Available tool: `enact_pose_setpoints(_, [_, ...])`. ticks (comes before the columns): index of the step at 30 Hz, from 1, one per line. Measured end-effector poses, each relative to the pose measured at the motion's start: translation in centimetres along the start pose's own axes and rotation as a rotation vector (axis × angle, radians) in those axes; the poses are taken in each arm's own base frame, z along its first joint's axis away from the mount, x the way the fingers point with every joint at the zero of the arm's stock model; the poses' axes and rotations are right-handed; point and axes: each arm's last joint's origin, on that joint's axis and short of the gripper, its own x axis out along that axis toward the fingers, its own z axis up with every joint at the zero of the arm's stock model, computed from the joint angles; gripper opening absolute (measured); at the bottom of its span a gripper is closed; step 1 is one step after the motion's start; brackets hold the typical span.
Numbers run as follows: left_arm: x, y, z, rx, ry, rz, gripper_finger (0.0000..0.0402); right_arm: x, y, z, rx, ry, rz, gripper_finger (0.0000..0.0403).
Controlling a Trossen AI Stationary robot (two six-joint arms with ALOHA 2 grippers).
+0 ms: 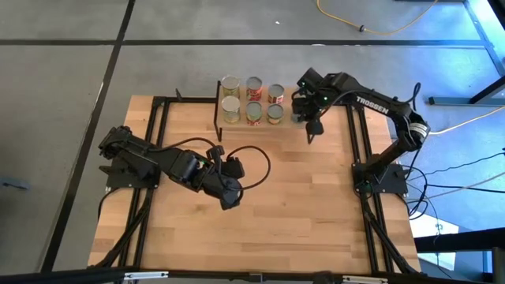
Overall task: Pick and place cans onto a shelf
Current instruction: Put the canned tuna on the shelf
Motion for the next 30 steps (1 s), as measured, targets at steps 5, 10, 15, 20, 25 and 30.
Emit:
enact_pose_setpoints(5, [0.00,0.00,0.00,0.000,0.000,0.000,0.0043,-0.11,-0.29,-0.54,0.027,0.018,0.006,0.0006])
enact_pose_setpoints(10, [0.00,0.00,0.00,0.000,0.000,0.000,0.0043,-0.16,-0.20,-0.82,0.041,0.040,0.022,0.0006])
enact_pose_setpoints(15, [0.00,0.00,0.00,-0.001,0.000,0.000,0.0043,-0.10,-0.19,-0.86,0.042,0.047,0.023,0.0021])
enact_pose_setpoints(20, [0.00,-0.05,-0.03,-0.002,0.011,-0.017,0.0043,-0.06,-0.15,-0.91,0.050,0.054,0.026,0.0041])
enact_pose_setpoints(25, [0.00,-0.06,-0.04,-0.008,0.015,-0.022,0.0043,-0.05,-0.16,-0.90,0.098,0.054,0.025,0.0045])
enact_pose_setpoints(30, [0.00,-0.06,-0.04,-0.008,0.015,-0.022,0.0043,-0.56,0.01,-0.91,0.096,0.050,0.016,0.0047])
